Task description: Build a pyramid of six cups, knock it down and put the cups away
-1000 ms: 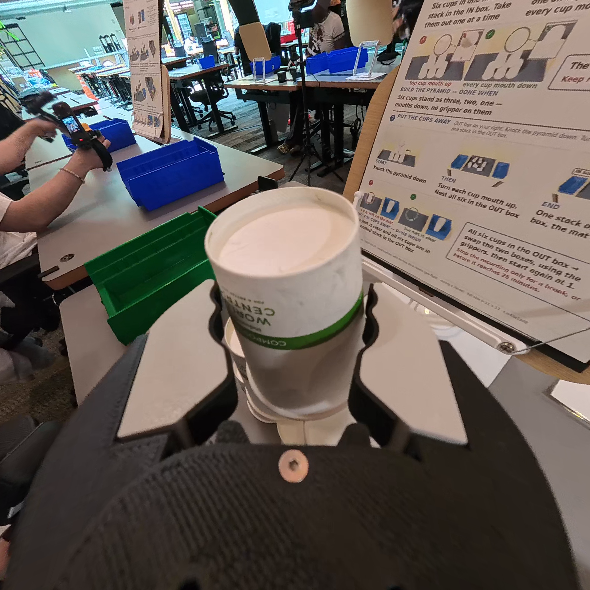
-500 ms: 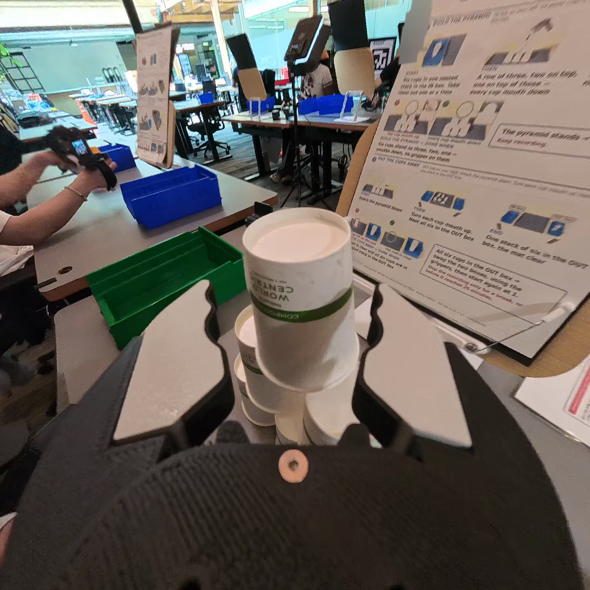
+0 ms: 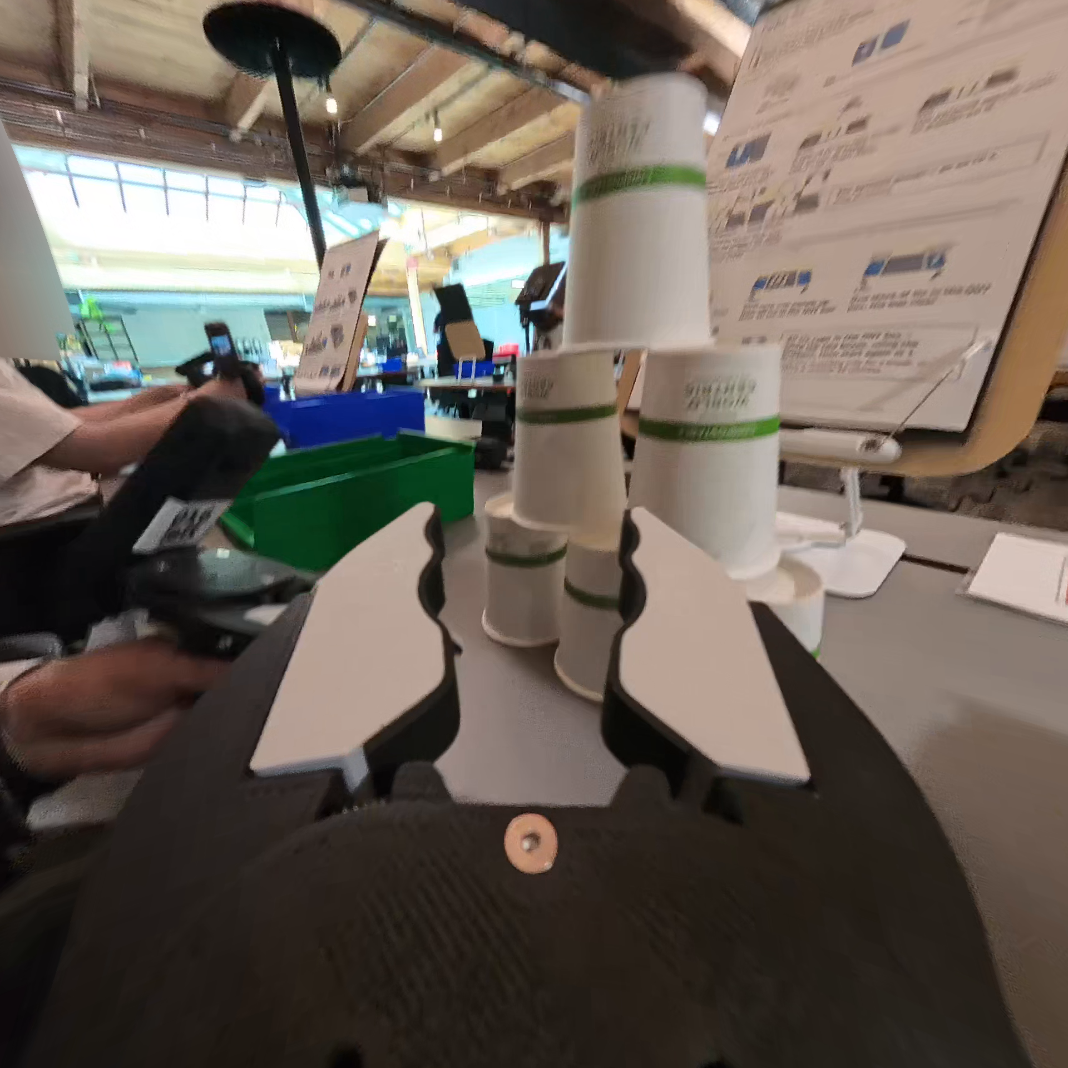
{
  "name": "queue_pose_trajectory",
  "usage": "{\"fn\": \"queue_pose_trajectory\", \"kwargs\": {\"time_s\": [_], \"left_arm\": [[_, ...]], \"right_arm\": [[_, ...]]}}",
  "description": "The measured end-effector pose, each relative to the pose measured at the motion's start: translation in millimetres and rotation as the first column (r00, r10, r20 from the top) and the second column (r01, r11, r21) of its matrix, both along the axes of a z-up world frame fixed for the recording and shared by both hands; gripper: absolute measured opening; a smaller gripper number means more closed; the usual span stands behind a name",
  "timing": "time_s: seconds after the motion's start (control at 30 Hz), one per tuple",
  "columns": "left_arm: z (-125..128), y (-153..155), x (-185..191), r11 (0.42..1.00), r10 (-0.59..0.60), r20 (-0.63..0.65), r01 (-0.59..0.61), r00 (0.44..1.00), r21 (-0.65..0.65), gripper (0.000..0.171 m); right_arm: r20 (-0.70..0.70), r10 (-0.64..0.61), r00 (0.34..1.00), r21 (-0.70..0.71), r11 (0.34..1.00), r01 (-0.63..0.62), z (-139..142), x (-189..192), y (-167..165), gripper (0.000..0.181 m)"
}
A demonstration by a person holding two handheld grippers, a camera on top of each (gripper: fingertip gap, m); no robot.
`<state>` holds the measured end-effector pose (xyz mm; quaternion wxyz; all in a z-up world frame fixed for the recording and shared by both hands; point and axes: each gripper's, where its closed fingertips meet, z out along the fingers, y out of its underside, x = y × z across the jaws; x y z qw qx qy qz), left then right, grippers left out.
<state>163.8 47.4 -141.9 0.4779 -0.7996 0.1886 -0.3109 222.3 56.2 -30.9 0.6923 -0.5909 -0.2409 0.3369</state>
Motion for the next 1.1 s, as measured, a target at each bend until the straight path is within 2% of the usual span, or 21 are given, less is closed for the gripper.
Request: {"fn": "queue_pose_trajectory", "kwargs": {"time_s": [0.07,0.17,0.5,0.83,1.1], "left_arm": [[2,2,-3,1.000,0.011,0.004,-0.011,1.000,0.011,0.045],[4,7,-8,0.999,0.035,0.009,-0.036,0.999,0.018,0.045],[3,9,-11,0.999,0.045,0.006,-0.046,0.999,0.018,0.045],[1,8,-11,0.999,0.041,0.028,-0.041,0.999,-0.012,0.045],[2,9,-12,0.999,0.047,0.038,-0.046,0.998,-0.019,0.045]], "right_arm": [[0.059,0.015,0.998,-0.050,0.999,-0.012,-15,-3,-5,0.064],[0.061,0.015,0.998,-0.063,0.998,-0.011,-14,-1,-3,0.061],[-0.125,0.002,0.992,-0.251,0.968,-0.033,-22,24,17,0.053],[-0.073,-0.007,0.997,-0.295,0.955,-0.015,-36,21,23,0.047],[-0.090,-0.048,0.995,-0.309,0.951,0.018,-37,29,28,0.040]]}}
